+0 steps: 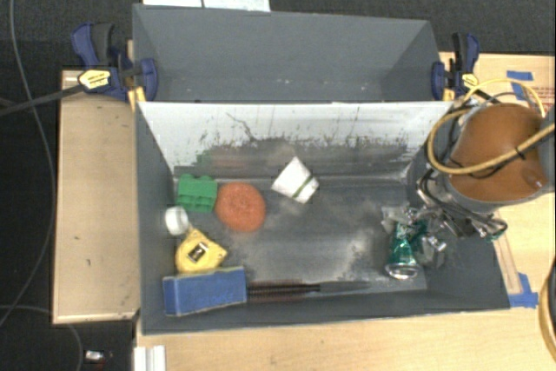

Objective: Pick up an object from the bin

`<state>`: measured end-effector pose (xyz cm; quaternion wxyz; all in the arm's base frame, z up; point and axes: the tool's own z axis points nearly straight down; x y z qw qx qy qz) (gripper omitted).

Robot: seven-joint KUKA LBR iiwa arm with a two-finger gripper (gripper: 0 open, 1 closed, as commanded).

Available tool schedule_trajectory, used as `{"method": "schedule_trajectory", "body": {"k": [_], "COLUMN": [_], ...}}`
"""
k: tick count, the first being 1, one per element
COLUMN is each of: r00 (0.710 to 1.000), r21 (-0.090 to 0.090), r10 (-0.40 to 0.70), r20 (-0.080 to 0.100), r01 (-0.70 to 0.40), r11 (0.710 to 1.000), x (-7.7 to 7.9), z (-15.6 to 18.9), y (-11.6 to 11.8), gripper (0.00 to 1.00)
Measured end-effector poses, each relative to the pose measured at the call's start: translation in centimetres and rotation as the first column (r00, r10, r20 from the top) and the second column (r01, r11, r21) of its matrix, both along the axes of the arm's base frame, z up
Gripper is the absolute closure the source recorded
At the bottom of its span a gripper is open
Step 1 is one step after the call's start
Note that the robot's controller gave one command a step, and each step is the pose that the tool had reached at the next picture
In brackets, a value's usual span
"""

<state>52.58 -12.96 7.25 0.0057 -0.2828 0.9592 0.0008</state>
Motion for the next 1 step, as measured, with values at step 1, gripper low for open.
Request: {"method": "schedule_trajectory", "body": {"k": [1], "r00": [1.0], "r21": [-0.002], "r10": [-0.024], "r20": [0.012], "r01": [0.024], "r11": [1.0], "x": [0.36], "z": [21.05], "y": [-1.2], "gripper": [1.0]}}
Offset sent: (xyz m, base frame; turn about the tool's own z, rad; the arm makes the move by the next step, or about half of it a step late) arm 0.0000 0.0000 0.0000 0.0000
